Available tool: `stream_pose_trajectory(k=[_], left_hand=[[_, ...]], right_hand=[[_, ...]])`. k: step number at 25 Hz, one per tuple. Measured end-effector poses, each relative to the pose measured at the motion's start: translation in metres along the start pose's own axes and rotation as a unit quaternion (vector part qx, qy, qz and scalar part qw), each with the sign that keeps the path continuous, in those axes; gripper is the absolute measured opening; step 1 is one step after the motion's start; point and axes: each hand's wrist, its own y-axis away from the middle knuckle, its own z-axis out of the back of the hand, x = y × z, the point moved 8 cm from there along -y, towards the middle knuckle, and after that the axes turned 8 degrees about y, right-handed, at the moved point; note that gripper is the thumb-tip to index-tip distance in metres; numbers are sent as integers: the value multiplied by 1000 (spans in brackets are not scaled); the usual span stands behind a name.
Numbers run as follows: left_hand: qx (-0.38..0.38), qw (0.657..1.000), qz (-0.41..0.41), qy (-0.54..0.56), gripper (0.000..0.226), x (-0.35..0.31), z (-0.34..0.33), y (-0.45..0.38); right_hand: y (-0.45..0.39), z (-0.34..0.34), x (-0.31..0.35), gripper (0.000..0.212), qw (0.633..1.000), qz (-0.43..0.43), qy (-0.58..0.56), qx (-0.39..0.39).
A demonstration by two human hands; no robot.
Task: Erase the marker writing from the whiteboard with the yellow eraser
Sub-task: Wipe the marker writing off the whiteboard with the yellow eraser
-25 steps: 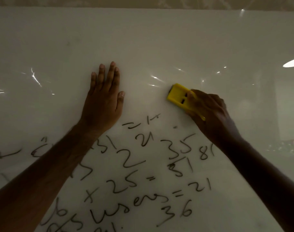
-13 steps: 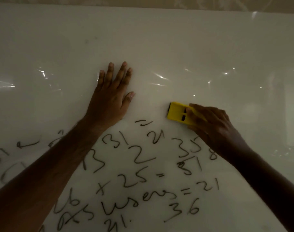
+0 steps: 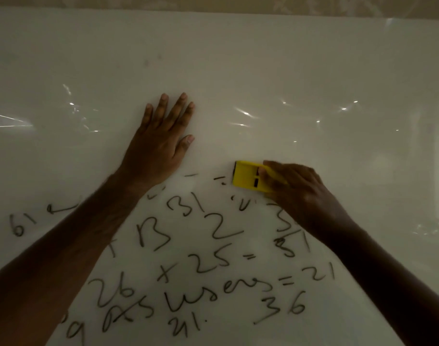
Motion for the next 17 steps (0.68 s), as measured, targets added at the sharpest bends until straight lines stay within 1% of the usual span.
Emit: stream_pose_trajectory(k=[2,4,6,8,11,13,15,17], left_hand=[[3,1000,6,2,66,4,3,-1],[10,1000,12,6,66,5,3,-2],[10,1000,18,8,66,7,4,0],[9,1000,26,10,66,13,6,5],[2,999,39,15,66,27,13,20],[-1,999,42,15,67,31,14,30],[-3,999,47,11,66,29,13,35],[-13,999,52,10,65,27,14,35]], right_hand=[[-29,1,-10,48,999,-37,16,-29],[-54,-5,5,47,998,-46,8,-40],[-58,-16,33,47,999,-28,-11,-38],[-39,-21,56,50,1000,7,-23,-19],[-9,-15,58,53,999,37,-14,7],[-11,-7,41,51,1000,11,5,-1],[-32,-5,27,48,999,-39,22,-26],[-61,-9,38,47,997,-66,16,-43]])
